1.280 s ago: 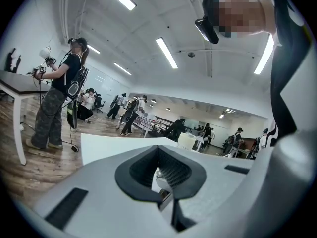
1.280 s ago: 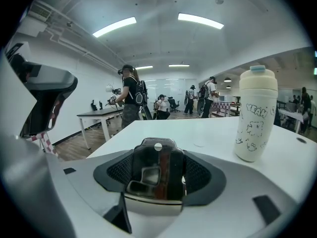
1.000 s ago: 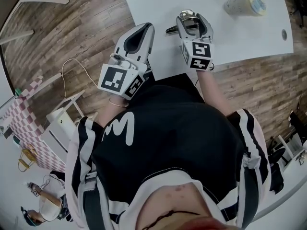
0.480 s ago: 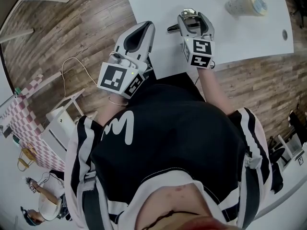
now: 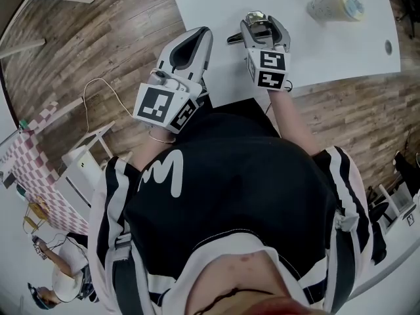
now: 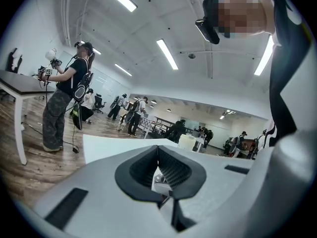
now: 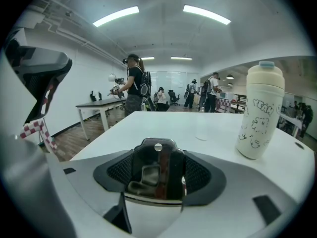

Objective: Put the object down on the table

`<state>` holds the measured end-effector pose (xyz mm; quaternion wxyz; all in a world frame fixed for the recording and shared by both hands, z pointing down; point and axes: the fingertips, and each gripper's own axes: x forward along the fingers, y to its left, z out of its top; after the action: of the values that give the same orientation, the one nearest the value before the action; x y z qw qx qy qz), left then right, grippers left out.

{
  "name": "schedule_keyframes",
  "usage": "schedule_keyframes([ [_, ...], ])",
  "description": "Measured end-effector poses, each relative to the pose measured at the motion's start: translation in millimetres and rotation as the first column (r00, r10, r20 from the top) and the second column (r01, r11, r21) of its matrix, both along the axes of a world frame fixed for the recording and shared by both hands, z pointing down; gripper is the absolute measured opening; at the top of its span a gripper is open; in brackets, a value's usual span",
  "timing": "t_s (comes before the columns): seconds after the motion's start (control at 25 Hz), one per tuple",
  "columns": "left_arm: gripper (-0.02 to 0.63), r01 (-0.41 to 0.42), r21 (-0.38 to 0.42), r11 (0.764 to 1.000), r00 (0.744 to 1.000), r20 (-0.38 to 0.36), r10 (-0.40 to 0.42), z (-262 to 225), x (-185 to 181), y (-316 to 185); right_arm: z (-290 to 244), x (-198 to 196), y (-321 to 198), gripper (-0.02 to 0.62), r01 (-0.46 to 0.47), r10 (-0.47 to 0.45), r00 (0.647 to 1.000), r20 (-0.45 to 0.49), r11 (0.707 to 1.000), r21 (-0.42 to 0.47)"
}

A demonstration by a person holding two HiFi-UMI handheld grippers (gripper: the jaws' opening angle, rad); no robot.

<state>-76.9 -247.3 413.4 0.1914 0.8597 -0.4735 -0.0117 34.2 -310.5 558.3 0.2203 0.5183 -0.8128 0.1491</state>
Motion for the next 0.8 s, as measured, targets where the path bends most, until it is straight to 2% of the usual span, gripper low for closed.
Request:
schedule_keyframes([
  [0.8,0.006,0.005,0.011,1.0,1.0,-0.03,-0.005,-7.3,1.3,-3.2,1.8,-6.2,-0.4,0.296,0.002,-0.003,0.999,-0.048,0.999,-0.034],
])
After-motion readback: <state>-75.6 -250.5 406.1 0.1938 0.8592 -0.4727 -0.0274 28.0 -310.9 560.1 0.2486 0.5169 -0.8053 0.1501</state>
